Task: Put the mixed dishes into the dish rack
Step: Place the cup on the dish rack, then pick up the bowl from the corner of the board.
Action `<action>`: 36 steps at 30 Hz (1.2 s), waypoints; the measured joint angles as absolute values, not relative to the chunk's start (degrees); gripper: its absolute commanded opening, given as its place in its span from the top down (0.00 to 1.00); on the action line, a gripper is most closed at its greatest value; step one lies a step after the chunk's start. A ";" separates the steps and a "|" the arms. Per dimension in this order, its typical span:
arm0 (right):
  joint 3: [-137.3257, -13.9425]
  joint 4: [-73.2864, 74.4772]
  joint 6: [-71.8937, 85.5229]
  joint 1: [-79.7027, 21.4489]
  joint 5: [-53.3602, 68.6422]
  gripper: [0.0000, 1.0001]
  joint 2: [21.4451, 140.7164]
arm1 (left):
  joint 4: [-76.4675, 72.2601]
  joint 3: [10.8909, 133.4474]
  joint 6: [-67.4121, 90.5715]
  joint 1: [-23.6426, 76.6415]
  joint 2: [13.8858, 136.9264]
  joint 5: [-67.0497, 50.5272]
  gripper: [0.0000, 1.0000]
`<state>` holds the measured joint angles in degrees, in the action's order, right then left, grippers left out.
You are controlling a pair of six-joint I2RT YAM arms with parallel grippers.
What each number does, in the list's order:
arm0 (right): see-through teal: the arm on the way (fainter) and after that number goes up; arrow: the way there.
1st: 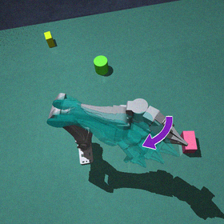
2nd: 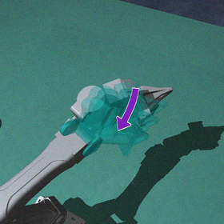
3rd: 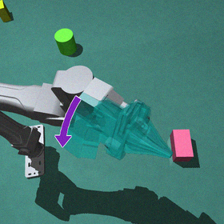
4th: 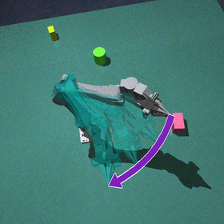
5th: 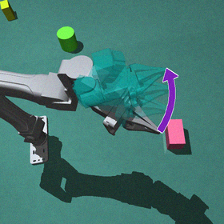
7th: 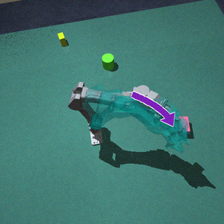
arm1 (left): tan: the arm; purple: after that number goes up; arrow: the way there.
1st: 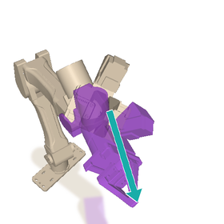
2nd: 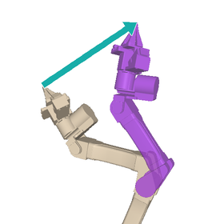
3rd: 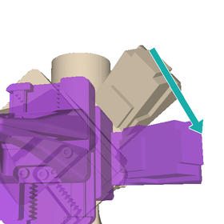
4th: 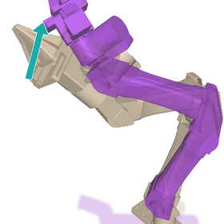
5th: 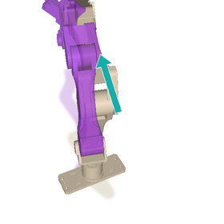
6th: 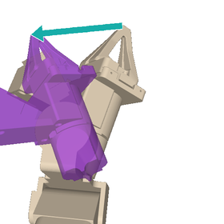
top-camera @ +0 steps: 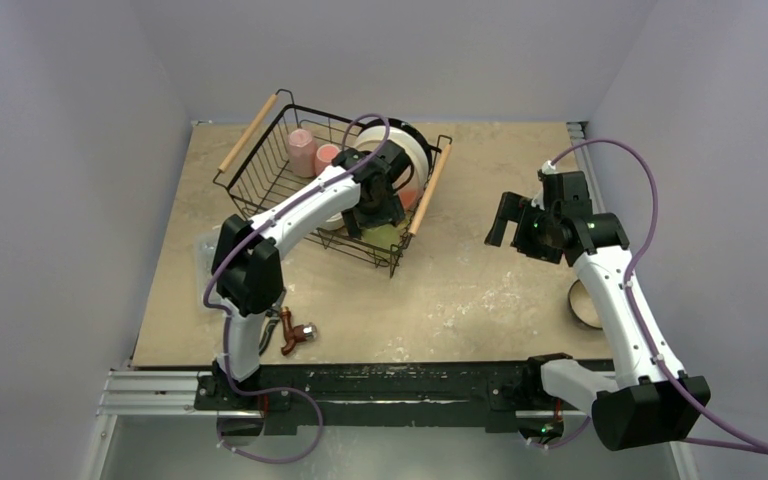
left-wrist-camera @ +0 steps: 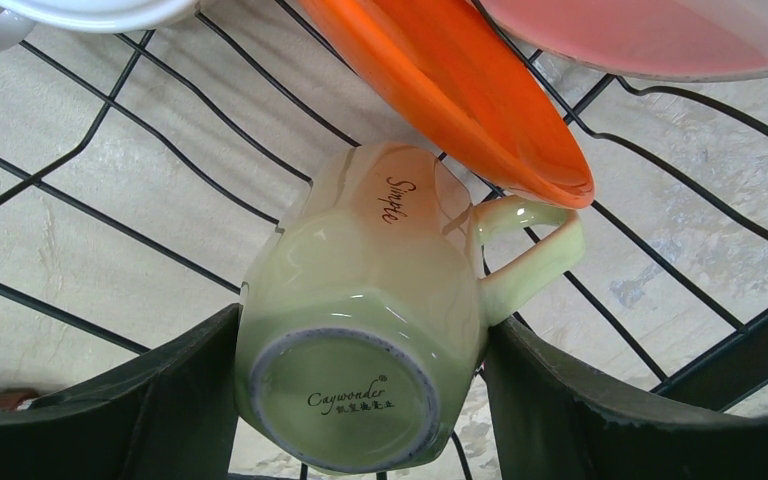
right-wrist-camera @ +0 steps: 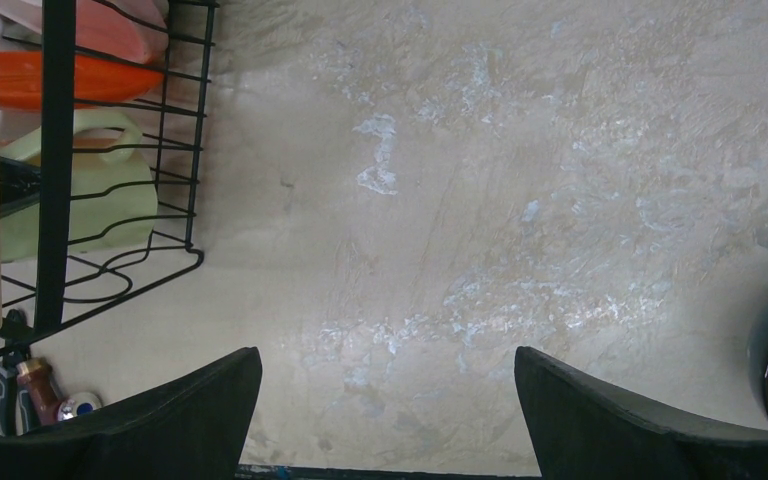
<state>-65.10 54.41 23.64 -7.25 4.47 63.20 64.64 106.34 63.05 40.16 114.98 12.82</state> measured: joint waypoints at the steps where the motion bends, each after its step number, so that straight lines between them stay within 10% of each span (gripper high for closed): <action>1: -65.10 54.41 23.64 -7.25 4.47 0.01 63.20 | 64.73 106.41 63.05 40.23 115.02 12.88 0.52; 9: -64.23 54.37 23.97 -7.25 4.47 0.01 63.20 | 64.51 106.63 62.85 40.27 115.04 12.47 0.02; 36: -64.20 52.10 24.67 -7.44 -1.45 0.01 64.62 | 66.19 106.39 48.16 32.93 95.48 4.43 0.01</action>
